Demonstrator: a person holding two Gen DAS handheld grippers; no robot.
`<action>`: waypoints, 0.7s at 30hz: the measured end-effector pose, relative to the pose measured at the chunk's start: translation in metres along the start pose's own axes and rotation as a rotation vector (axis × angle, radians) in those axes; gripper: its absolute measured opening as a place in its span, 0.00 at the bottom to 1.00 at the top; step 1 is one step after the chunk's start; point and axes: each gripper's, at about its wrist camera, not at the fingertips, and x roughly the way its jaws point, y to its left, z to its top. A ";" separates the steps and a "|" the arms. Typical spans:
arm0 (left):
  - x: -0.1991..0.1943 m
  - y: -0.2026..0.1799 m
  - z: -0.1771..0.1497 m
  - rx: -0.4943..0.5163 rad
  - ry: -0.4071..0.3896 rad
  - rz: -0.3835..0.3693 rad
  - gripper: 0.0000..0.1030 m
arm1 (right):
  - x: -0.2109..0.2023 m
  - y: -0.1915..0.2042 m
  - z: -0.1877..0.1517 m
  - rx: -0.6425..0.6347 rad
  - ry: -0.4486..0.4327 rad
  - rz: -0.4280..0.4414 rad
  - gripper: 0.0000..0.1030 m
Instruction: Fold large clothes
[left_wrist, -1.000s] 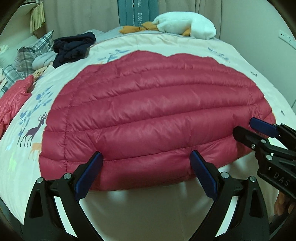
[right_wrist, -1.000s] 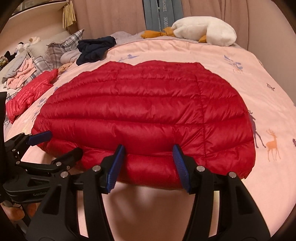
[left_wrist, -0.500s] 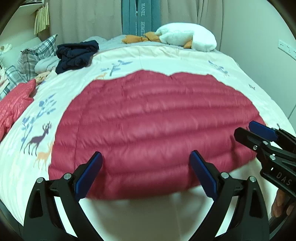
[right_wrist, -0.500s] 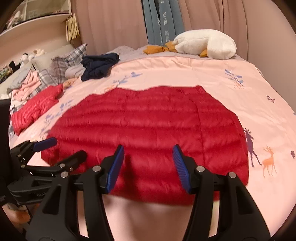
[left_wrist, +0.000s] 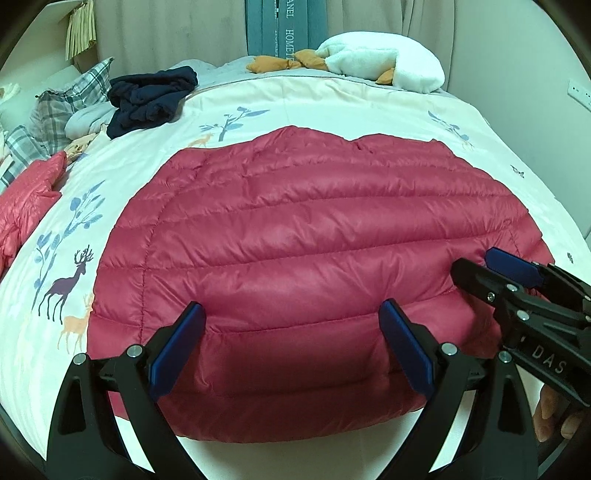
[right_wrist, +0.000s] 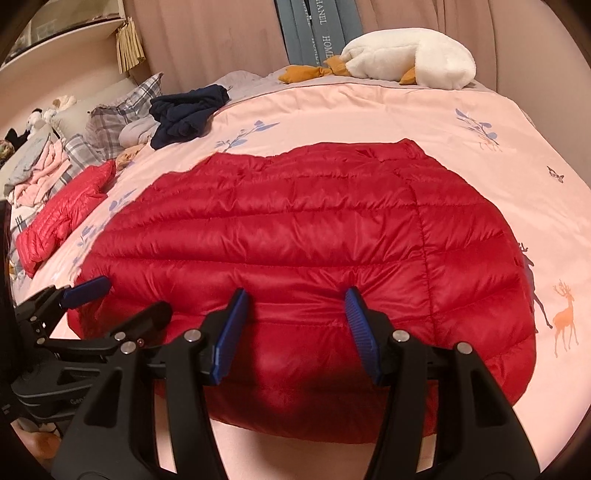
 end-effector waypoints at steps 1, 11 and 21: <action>-0.001 0.000 0.000 -0.001 0.000 0.000 0.93 | -0.005 -0.001 0.000 0.003 -0.014 -0.001 0.55; -0.018 0.014 0.002 -0.031 -0.028 0.038 0.93 | -0.005 -0.029 -0.005 0.052 0.015 -0.046 0.57; -0.009 0.017 0.005 -0.045 0.008 0.019 0.93 | -0.018 -0.026 0.008 0.046 -0.041 -0.037 0.57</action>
